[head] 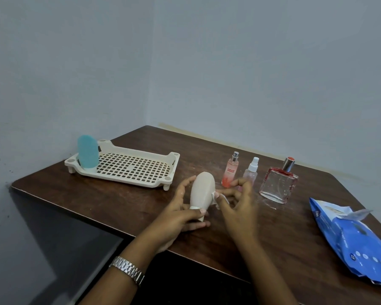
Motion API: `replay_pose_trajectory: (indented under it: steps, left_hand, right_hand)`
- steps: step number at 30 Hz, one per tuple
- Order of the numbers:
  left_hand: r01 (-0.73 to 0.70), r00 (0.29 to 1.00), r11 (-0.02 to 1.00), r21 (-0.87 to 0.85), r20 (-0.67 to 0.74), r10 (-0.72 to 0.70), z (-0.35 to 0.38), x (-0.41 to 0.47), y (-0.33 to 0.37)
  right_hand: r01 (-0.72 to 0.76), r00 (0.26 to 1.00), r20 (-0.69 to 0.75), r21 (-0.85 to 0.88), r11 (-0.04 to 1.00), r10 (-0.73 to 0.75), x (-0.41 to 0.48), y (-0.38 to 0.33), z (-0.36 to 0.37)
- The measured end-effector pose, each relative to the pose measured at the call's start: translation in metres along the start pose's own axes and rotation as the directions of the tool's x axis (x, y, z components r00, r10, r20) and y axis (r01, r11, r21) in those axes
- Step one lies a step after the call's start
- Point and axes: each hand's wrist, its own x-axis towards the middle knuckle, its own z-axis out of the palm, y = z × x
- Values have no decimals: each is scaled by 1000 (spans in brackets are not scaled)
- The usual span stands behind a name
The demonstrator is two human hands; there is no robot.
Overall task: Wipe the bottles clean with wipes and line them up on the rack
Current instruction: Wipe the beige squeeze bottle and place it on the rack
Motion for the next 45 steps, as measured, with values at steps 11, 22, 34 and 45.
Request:
replay_pose_trajectory:
  steps: [11, 22, 34, 45]
  left_hand:
    - [3, 999, 991, -133, -49, -10, -3, 0, 5]
    - [12, 1000, 981, -192, -14, -15, -6, 1, 4]
    - [-34, 999, 994, -107, -25, 32, -4, 1, 3]
    - [-77, 990, 995, 68, -111, 84, -3, 2, -4]
  right_hand:
    - [7, 993, 121, 75, 997, -16, -9, -20, 4]
    - [56, 998, 4, 65, 996, -56, -4, -29, 13]
    - [189, 981, 63, -101, 977, -183, 5, -38, 12]
    - [327, 853, 457, -93, 940, -251, 4, -43, -3]
